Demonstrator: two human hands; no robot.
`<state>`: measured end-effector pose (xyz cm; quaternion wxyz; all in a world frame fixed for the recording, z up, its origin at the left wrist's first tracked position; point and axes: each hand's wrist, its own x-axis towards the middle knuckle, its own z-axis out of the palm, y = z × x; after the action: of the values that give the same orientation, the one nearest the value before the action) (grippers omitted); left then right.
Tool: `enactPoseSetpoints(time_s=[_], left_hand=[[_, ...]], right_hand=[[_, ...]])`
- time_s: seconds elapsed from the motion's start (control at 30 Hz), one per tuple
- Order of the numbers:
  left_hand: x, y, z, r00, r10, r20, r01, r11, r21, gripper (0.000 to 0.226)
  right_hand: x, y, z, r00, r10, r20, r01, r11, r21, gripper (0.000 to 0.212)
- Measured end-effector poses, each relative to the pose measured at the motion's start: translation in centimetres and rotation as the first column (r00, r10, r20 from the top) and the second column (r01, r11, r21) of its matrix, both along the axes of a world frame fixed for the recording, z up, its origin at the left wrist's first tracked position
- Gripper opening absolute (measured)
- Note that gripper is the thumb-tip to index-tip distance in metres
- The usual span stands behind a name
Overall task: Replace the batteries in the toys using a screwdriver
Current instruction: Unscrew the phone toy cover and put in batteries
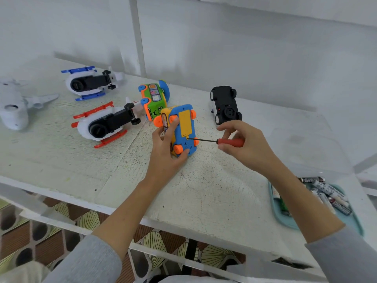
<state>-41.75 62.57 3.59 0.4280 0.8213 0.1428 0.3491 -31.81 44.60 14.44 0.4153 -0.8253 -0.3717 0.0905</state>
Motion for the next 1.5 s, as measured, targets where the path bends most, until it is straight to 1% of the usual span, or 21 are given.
enactPoseSetpoints(time_s=[0.07, 0.13, 0.17, 0.23, 0.3, 0.4, 0.43, 0.53, 0.6, 0.67, 0.73, 0.8, 0.87, 0.97, 1.07, 1.13, 1.23, 1.33, 1.4, 1.43, 1.5], left_hand=[[0.0, 0.0, 0.0, 1.000, -0.002, 0.002, 0.002, 1.000, -0.004, 0.083], [0.0, 0.0, 0.0, 1.000, -0.012, 0.005, 0.012, 1.000, 0.008, 0.085], [0.0, 0.0, 0.0, 1.000, -0.014, 0.004, 0.014, 1.000, 0.013, 0.086], [0.0, 0.0, 0.0, 1.000, -0.005, 0.001, 0.005, 1.000, 0.002, 0.084], [-0.1, 0.0, 0.1, 1.000, -0.004, 0.000, 0.004, 1.000, -0.020, 0.081], [-0.2, -0.1, 0.2, 1.000, -0.019, -0.011, 0.020, 0.999, 0.028, 0.079], [-0.1, -0.2, 0.2, 1.000, -0.020, -0.013, 0.020, 0.999, 0.033, 0.079], [-0.1, -0.1, 0.3, 1.000, -0.021, -0.014, 0.021, 1.000, 0.021, 0.079], [-0.1, -0.1, 0.2, 1.000, -0.027, -0.016, 0.028, 0.999, 0.031, 0.079], [-0.2, -0.1, 0.2, 0.999, -0.028, -0.017, 0.029, 0.999, 0.032, 0.079], [-0.2, -0.1, 0.2, 1.000, -0.020, -0.019, 0.020, 0.999, 0.036, 0.079], [-0.2, -0.2, 0.3, 1.000, -0.020, -0.020, 0.021, 0.999, 0.048, 0.079], [-0.2, -0.2, 0.3, 1.000, -0.021, -0.019, 0.022, 0.999, 0.046, 0.078], [-0.2, -0.1, 0.2, 0.999, -0.032, -0.024, 0.033, 0.998, 0.048, 0.076], [-0.1, -0.1, 0.0, 0.999, -0.020, -0.035, 0.022, 0.997, 0.070, 0.078], [-0.1, -0.1, 0.0, 0.999, -0.015, -0.036, 0.018, 0.997, 0.080, 0.079], [0.0, 0.0, -0.2, 1.000, -0.020, -0.017, 0.021, 0.997, 0.075, 0.081], [0.0, 0.1, -0.2, 1.000, -0.010, -0.012, 0.010, 0.997, 0.082, 0.085], [-0.1, 0.0, -0.1, 1.000, -0.014, -0.019, 0.016, 0.996, 0.091, 0.083], [-0.1, -0.1, 0.0, 1.000, -0.018, -0.021, 0.020, 0.996, 0.091, 0.080], [-0.2, -0.1, 0.0, 0.999, -0.018, -0.027, 0.020, 0.996, 0.082, 0.077]], right_hand=[[0.0, 0.2, -0.2, 0.998, -0.036, -0.056, 0.033, 0.998, -0.054, 0.019], [0.2, 0.2, -0.2, 0.995, -0.075, -0.070, 0.070, 0.996, -0.060, 0.018], [0.1, 0.2, -0.2, 0.995, -0.077, -0.057, 0.075, 0.996, -0.042, 0.014], [0.0, 0.0, 0.0, 0.998, -0.037, -0.051, 0.039, 0.998, 0.047, 0.005], [0.2, -0.3, 0.1, 0.998, 0.005, -0.067, 0.003, 0.992, 0.127, 0.014], [0.5, -0.5, 0.2, 0.998, 0.034, -0.055, -0.028, 0.994, 0.103, 0.035], [0.5, -0.4, 0.2, 0.998, 0.029, -0.063, -0.024, 0.996, 0.085, 0.036], [0.6, -0.2, 0.3, 0.997, -0.031, -0.067, 0.032, 0.999, 0.020, 0.020], [0.7, -0.1, 0.3, 0.999, -0.049, -0.023, 0.050, 0.999, 0.011, 0.017], [0.7, -0.2, 0.3, 0.998, -0.043, -0.054, 0.047, 0.995, 0.084, 0.013], [0.8, -0.4, 0.2, 0.992, -0.015, -0.122, 0.031, 0.990, 0.137, 0.021], [0.8, -0.5, 0.1, 0.991, -0.009, -0.135, 0.025, 0.993, 0.114, 0.023], [0.8, -0.3, 0.2, 0.992, -0.033, -0.124, 0.040, 0.998, 0.050, 0.015], [1.0, -0.3, 0.3, 0.995, -0.082, -0.056, 0.081, 0.997, -0.016, 0.018], [1.2, -0.5, 0.4, 0.995, -0.091, 0.032, 0.093, 0.994, -0.059, 0.008], [1.3, -0.5, 0.4, 0.993, -0.078, 0.093, 0.091, 0.985, -0.144, 0.013], [1.5, -0.2, 0.3, 0.987, -0.010, 0.162, 0.054, 0.960, -0.274, 0.020], [1.6, -0.1, 0.1, 0.984, 0.022, 0.178, 0.038, 0.945, -0.326, 0.031], [1.7, -0.2, 0.1, 0.969, 0.031, 0.245, 0.058, 0.936, -0.348, 0.027], [1.7, -0.2, 0.1, 0.960, 0.038, 0.278, 0.068, 0.929, -0.364, 0.022], [1.6, -0.4, 0.2, 0.954, 0.049, 0.295, 0.066, 0.928, -0.367, 0.010]])
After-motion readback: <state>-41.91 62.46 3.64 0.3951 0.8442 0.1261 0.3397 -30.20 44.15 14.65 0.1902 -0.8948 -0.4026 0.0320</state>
